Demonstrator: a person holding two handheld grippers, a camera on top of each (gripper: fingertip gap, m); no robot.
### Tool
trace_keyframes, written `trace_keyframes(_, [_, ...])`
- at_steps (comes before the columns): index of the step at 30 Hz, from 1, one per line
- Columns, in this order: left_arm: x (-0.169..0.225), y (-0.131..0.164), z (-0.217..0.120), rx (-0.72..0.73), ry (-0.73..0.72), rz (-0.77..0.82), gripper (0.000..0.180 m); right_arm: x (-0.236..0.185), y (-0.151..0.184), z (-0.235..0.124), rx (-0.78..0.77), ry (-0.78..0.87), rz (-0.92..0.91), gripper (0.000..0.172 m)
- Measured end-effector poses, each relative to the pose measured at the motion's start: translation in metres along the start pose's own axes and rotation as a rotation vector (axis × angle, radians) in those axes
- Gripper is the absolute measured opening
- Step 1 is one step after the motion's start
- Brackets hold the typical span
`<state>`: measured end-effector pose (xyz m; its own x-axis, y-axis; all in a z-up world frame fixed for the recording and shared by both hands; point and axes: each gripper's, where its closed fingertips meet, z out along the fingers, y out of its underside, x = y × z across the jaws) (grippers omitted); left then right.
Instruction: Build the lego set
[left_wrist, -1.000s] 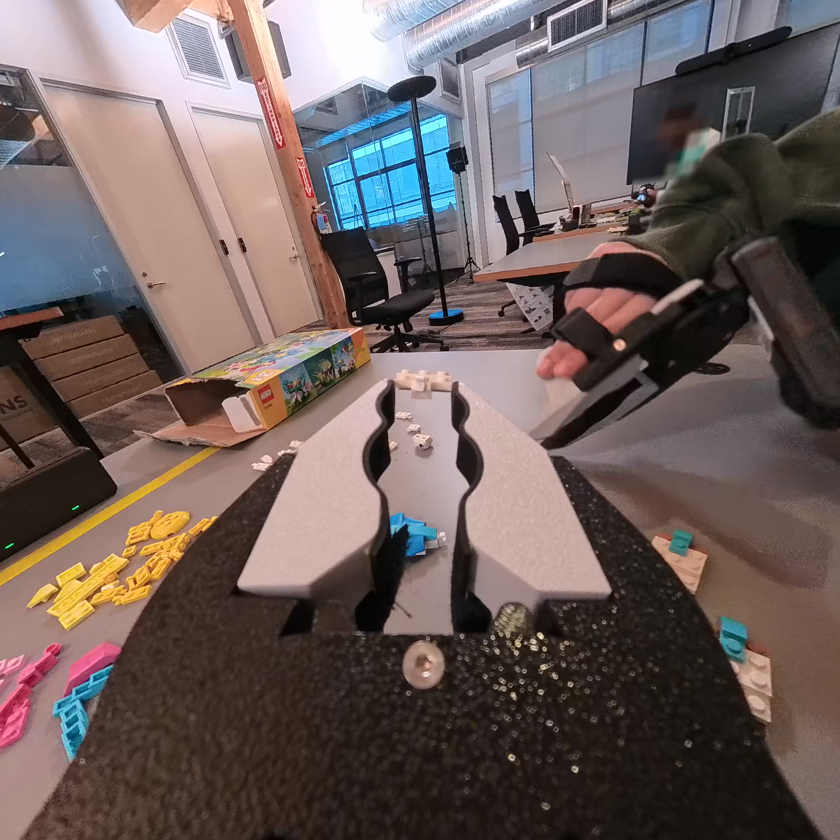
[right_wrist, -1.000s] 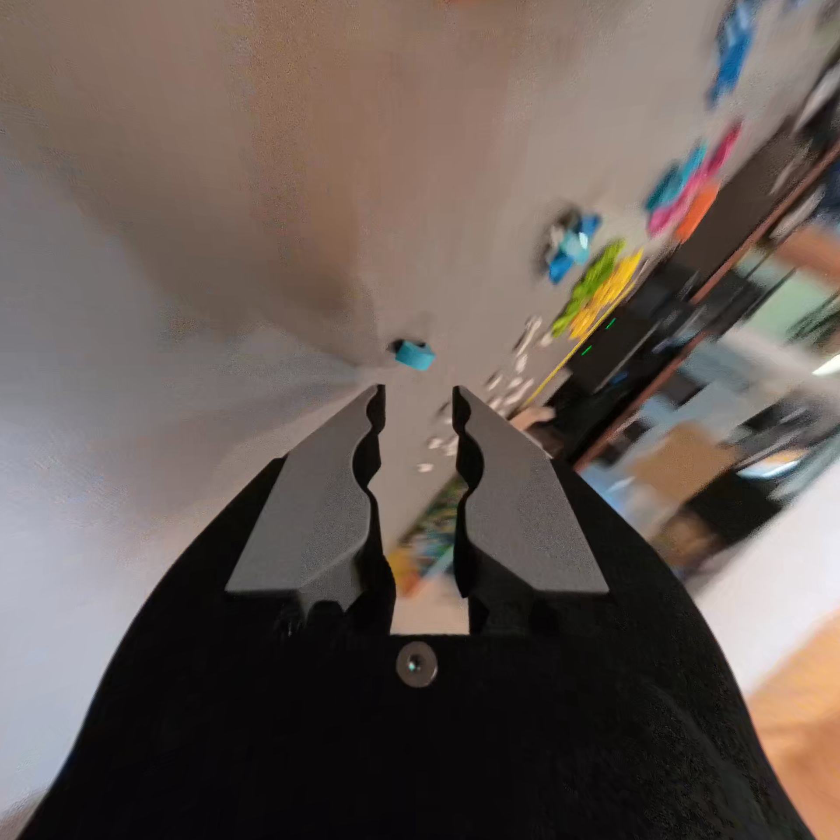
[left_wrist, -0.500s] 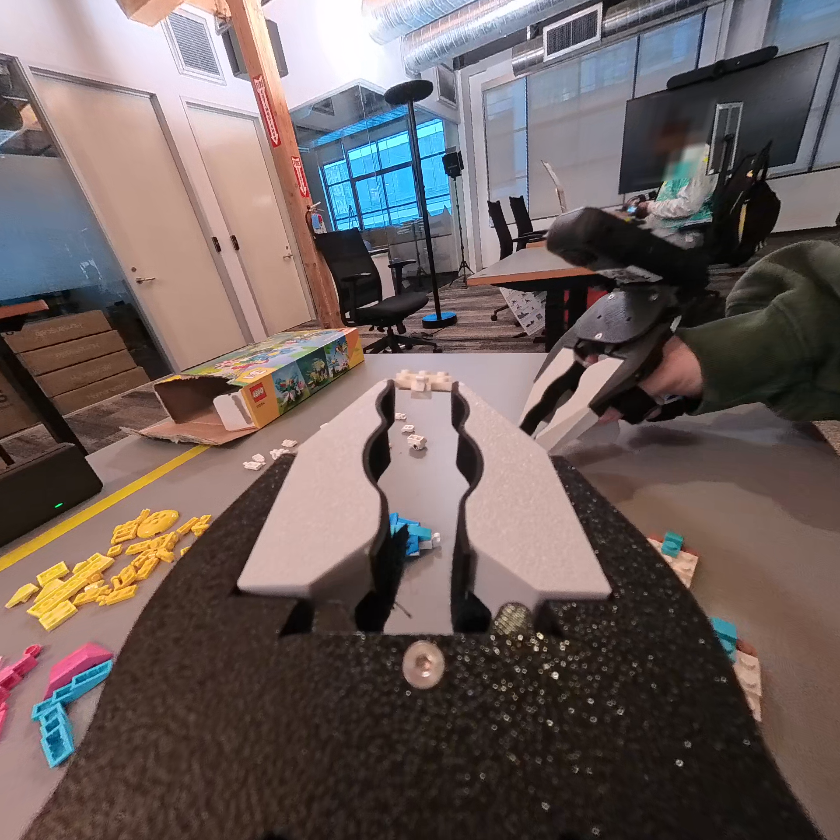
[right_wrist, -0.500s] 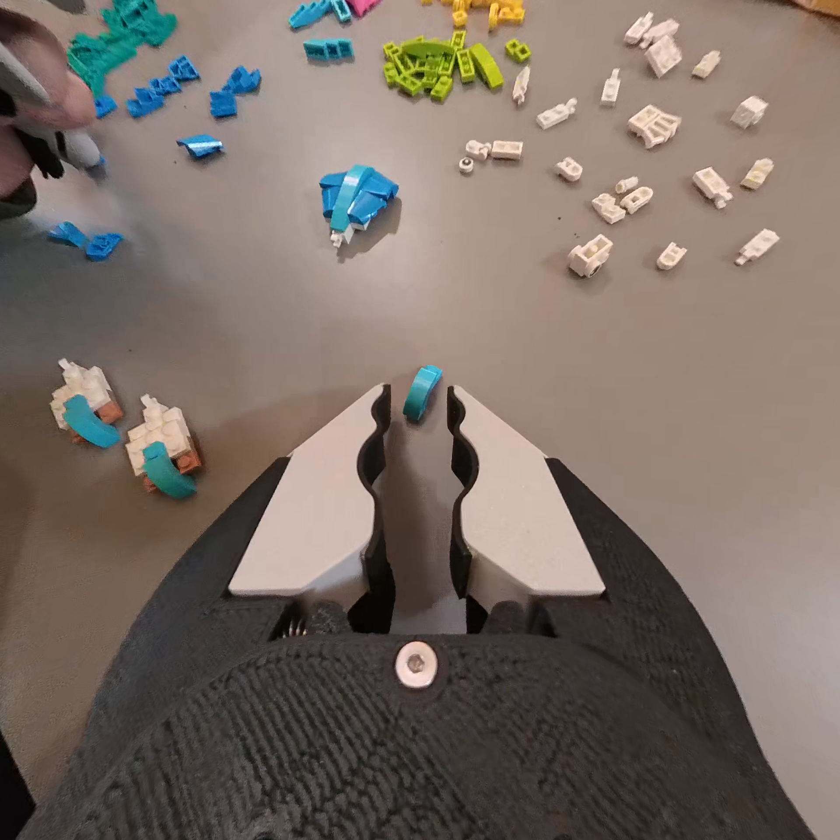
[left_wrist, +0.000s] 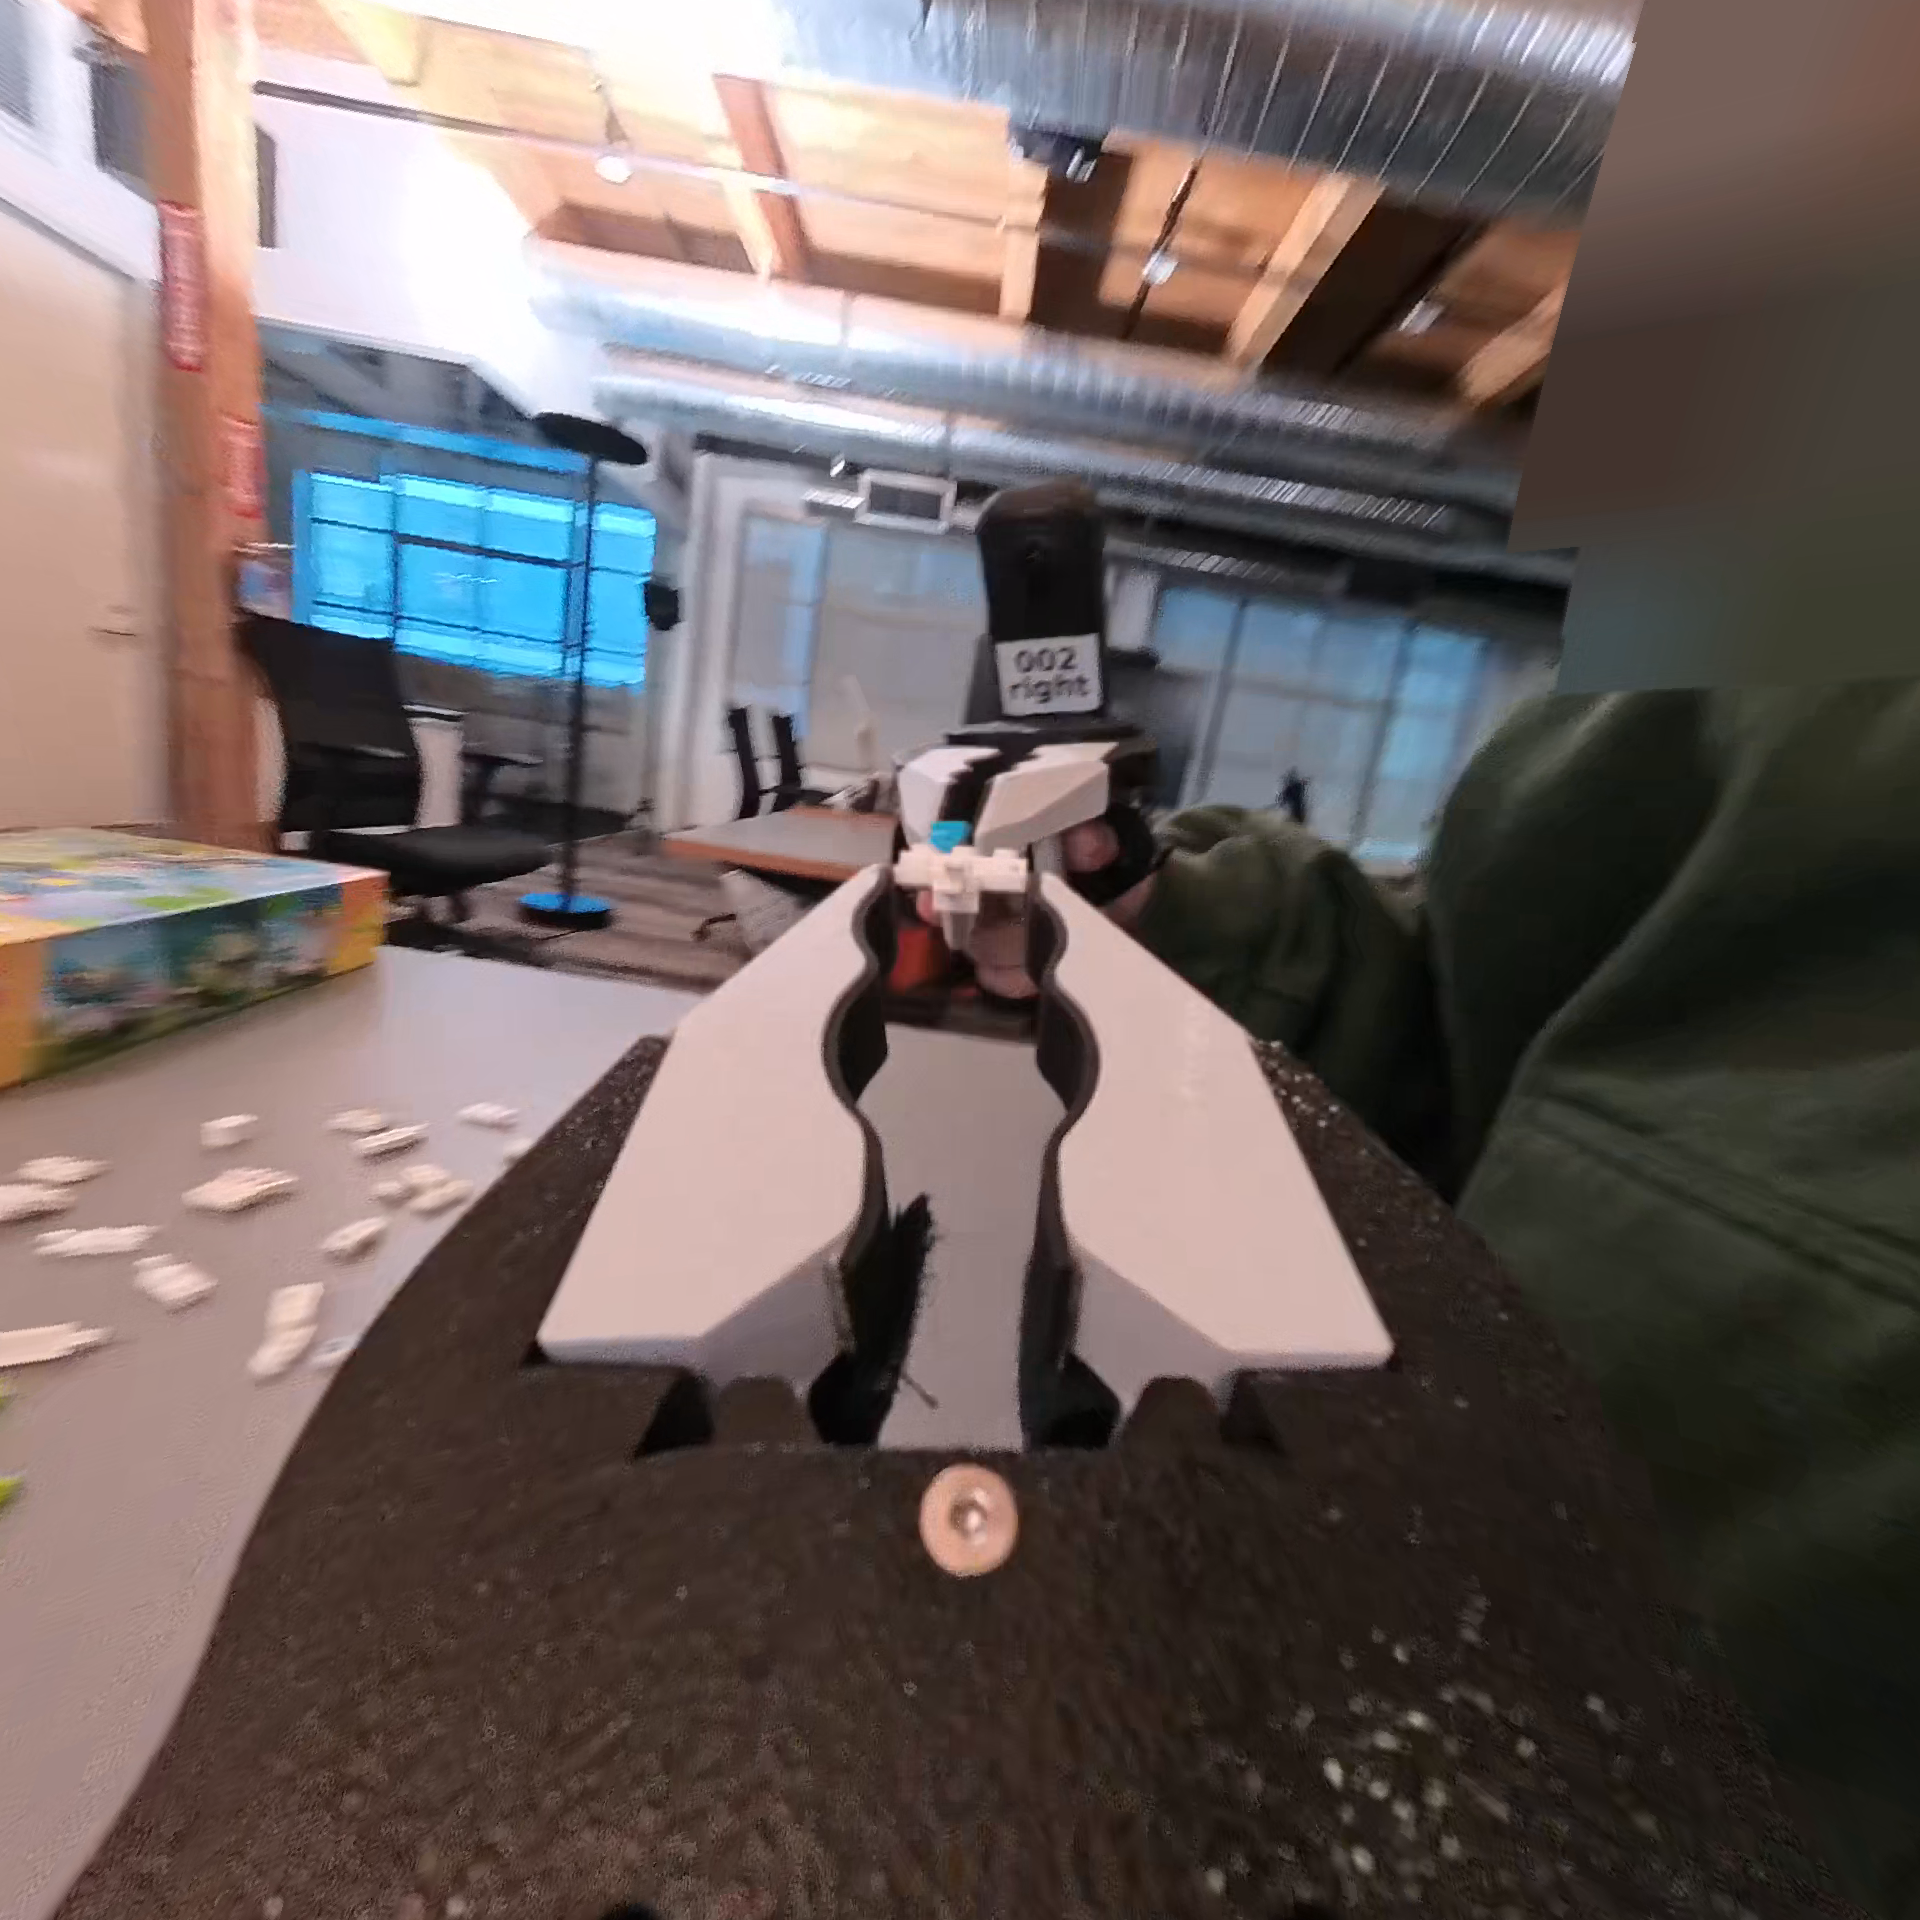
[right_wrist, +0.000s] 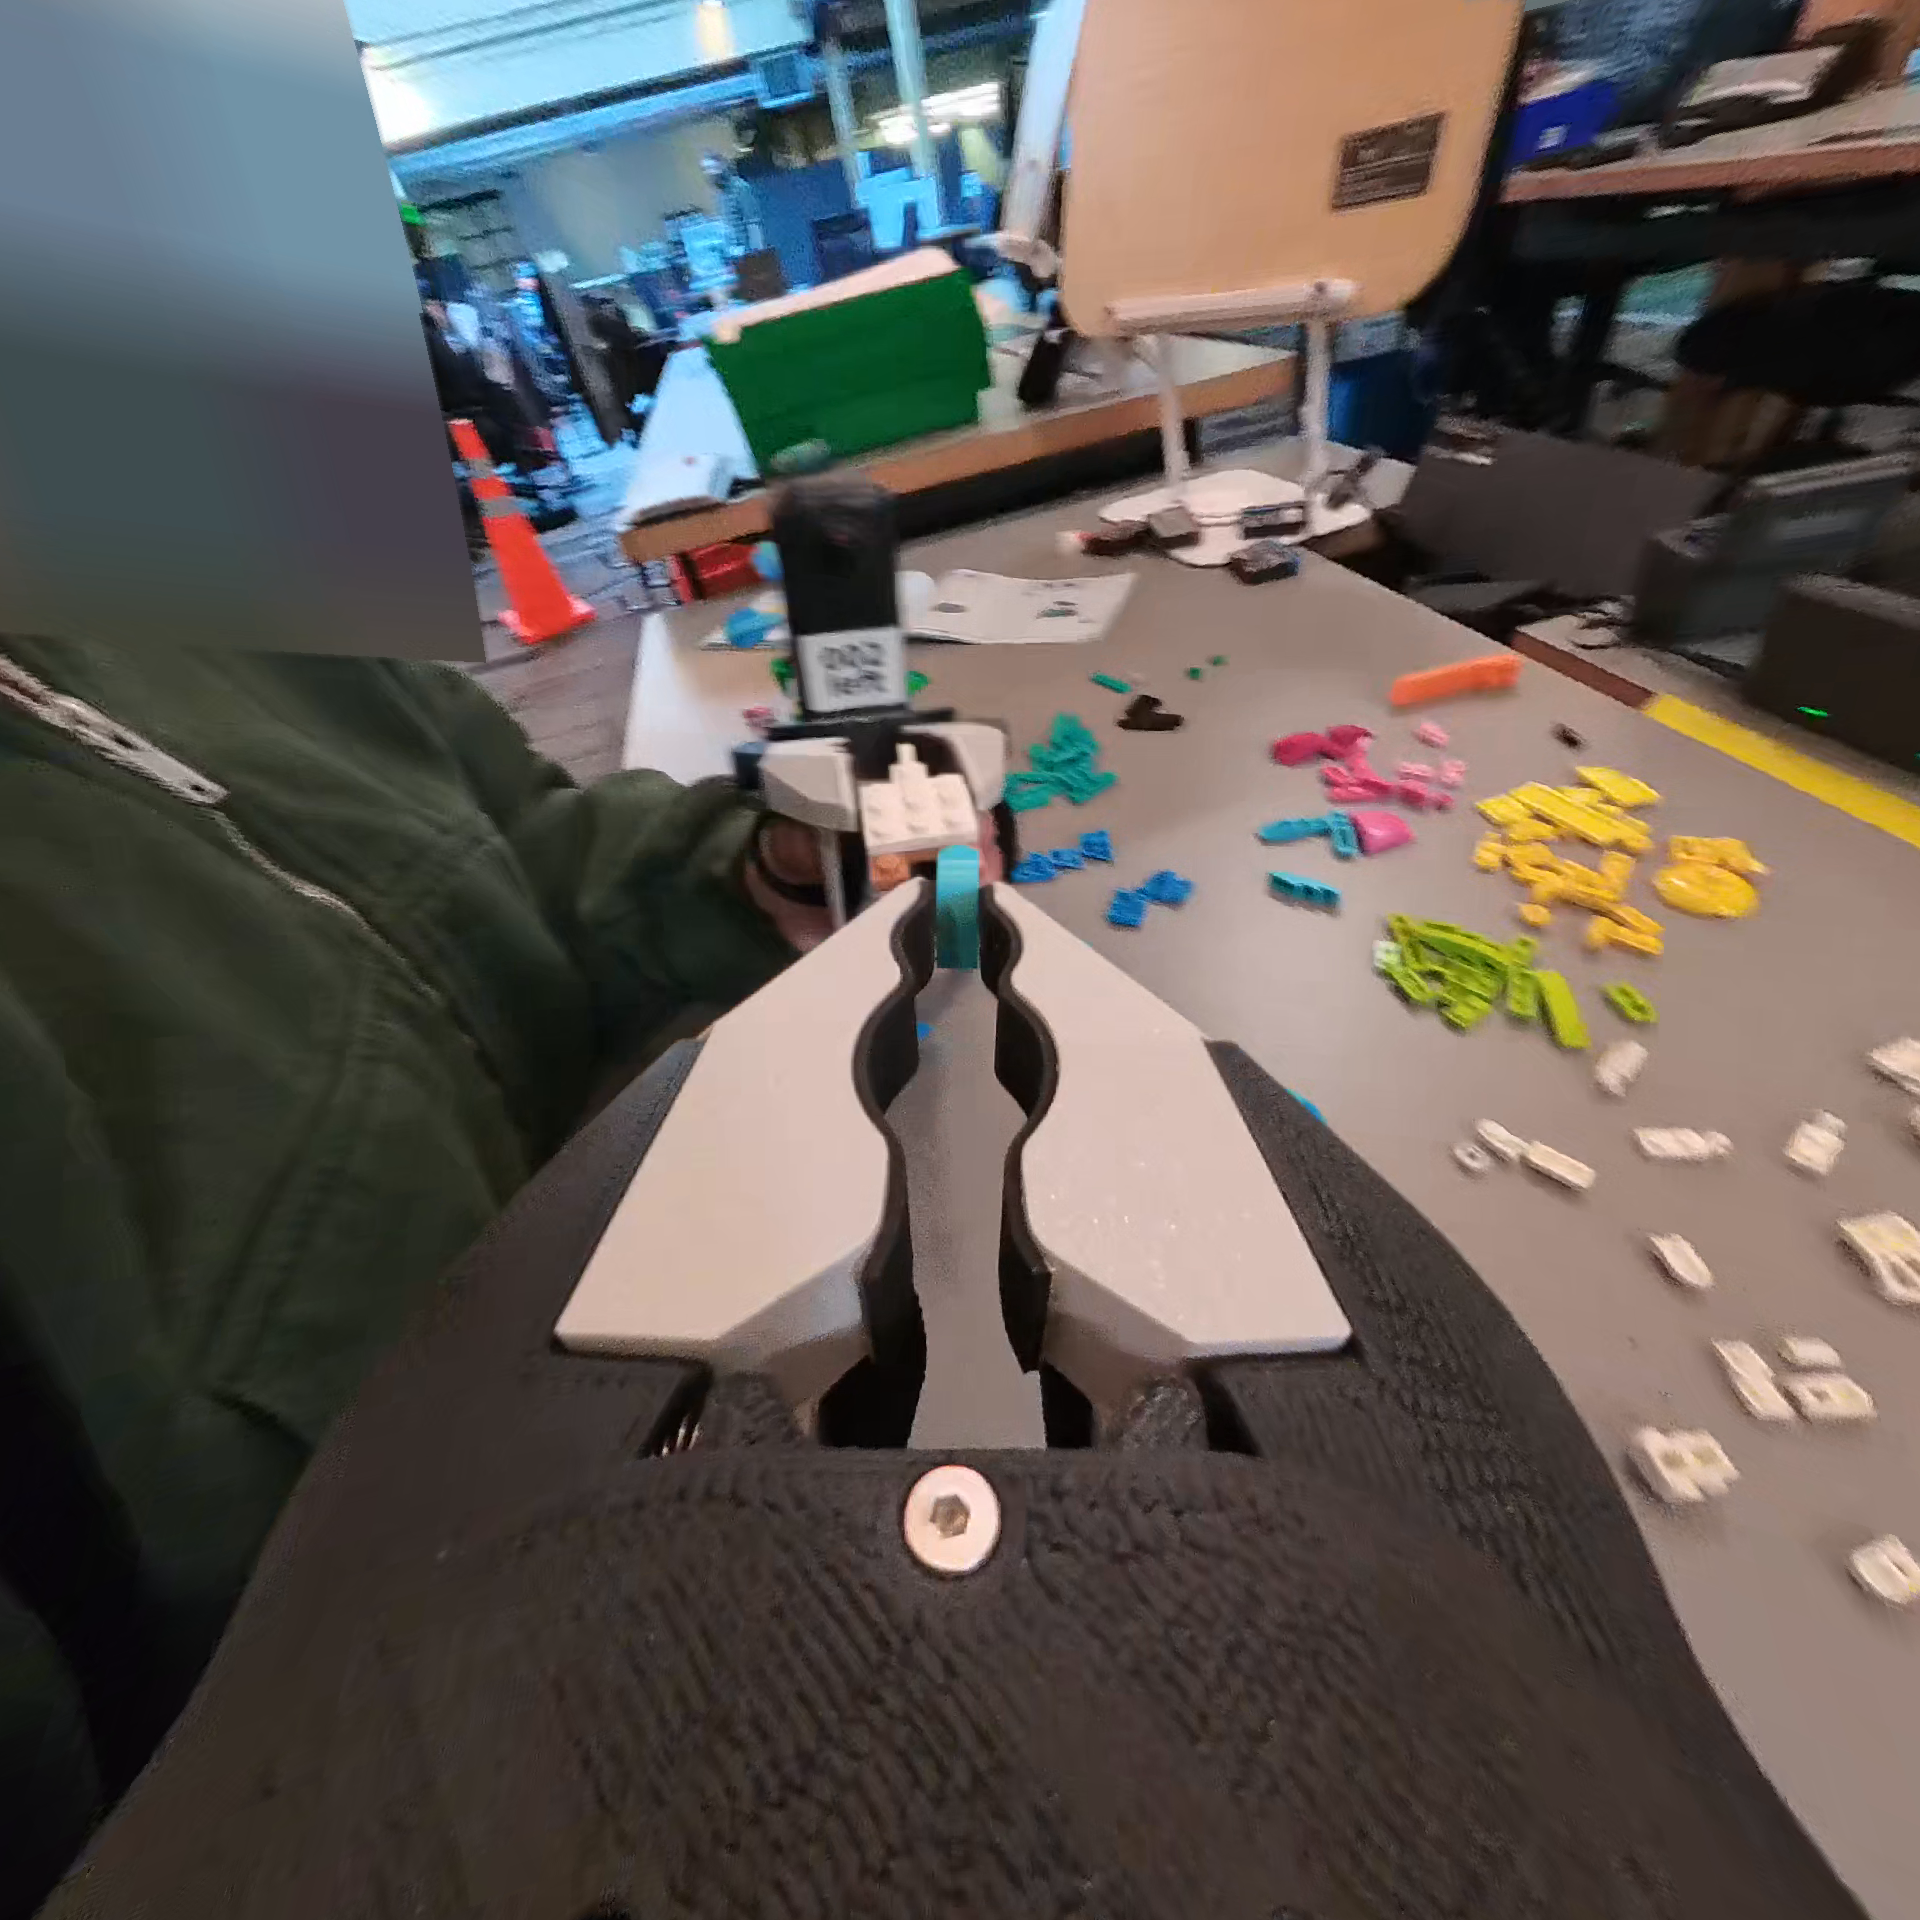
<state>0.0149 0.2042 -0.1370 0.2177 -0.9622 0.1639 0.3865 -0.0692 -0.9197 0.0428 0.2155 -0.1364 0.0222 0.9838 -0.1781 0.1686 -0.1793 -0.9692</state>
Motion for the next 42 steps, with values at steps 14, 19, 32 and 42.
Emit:
trace_keyframes(14, [0.007,-0.007,-0.001,0.058,0.088,-0.117,0.022,-0.017,-0.013,0.022,-0.113,-0.042,0.05,0.007])
trace_keyframes(19, [0.009,-0.005,0.0,0.053,0.092,-0.107,0.022,-0.02,-0.015,0.025,-0.109,-0.053,0.055,0.007])
trace_keyframes(32, [0.01,-0.005,0.0,0.057,0.101,-0.115,0.022,-0.022,-0.013,0.028,-0.145,-0.058,0.033,0.008])
trace_keyframes(42, [0.01,-0.006,0.0,0.06,0.101,-0.12,0.021,-0.021,-0.015,0.027,-0.146,-0.047,0.022,0.015])
